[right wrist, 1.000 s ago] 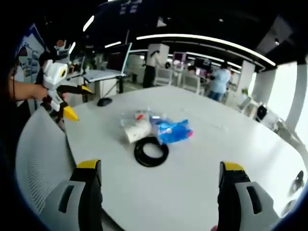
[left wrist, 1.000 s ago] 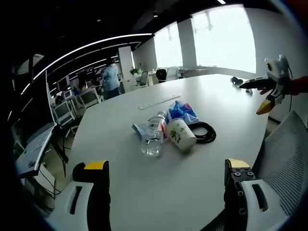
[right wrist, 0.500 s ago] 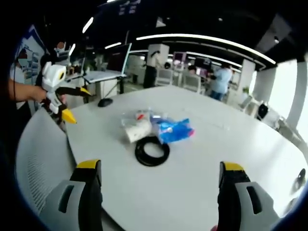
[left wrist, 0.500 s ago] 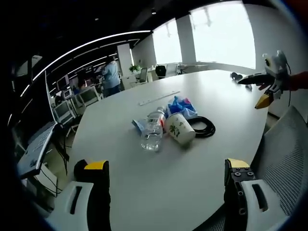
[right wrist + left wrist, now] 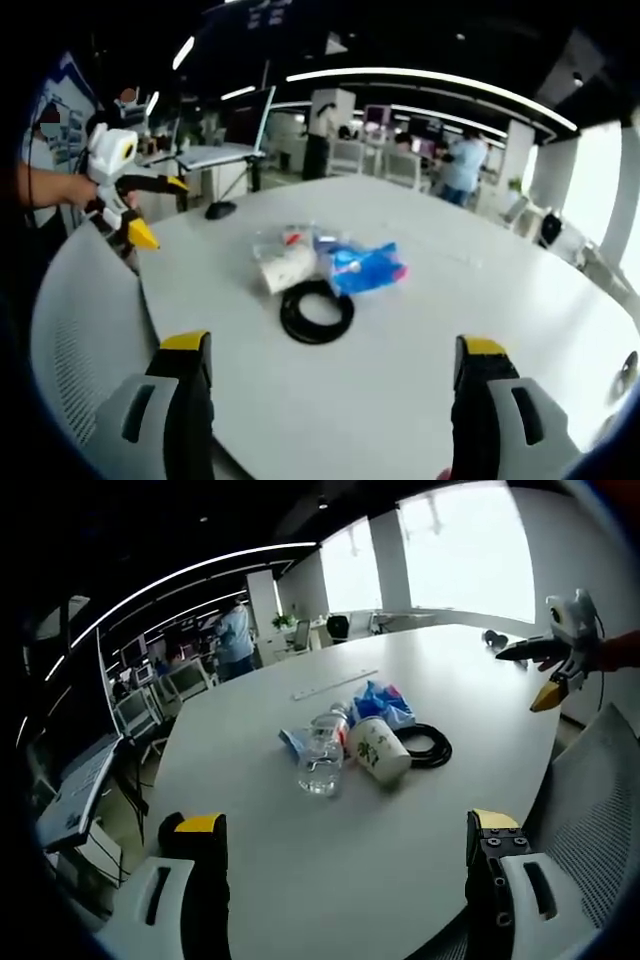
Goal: Arrange the tabletop items into an orderly group along one side of the table until the central work area is clear of visible clutter.
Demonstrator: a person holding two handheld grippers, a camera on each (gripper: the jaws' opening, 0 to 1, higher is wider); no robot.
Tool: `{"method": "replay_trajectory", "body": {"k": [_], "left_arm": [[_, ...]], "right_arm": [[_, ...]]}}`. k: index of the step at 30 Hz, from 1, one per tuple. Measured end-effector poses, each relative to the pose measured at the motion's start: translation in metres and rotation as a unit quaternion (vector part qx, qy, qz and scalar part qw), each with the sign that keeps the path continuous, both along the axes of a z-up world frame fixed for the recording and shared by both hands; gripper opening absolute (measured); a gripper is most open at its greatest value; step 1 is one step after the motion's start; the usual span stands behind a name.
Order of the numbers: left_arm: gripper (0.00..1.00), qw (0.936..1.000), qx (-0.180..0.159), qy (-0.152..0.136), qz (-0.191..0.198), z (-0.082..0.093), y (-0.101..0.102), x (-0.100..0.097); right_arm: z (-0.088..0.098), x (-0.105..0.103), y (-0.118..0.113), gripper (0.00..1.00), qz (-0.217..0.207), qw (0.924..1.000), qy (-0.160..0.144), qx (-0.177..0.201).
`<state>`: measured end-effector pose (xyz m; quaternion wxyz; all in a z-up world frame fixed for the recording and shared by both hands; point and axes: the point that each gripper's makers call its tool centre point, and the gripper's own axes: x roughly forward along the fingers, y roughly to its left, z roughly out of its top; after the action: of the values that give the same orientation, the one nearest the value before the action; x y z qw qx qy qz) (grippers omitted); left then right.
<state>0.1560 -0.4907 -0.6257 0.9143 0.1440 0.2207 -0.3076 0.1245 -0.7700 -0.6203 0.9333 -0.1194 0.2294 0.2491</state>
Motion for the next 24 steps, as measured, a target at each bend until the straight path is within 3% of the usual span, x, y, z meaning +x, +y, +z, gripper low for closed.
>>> {"method": "replay_trajectory", "body": {"k": [24], "left_arm": [[0.99,1.0000,-0.008,0.005,-0.003,-0.0030,-0.0023,0.0022]], "right_arm": [[0.0000,0.0020,0.0023,0.98,0.005,1.0000,0.005,-0.004]]}}
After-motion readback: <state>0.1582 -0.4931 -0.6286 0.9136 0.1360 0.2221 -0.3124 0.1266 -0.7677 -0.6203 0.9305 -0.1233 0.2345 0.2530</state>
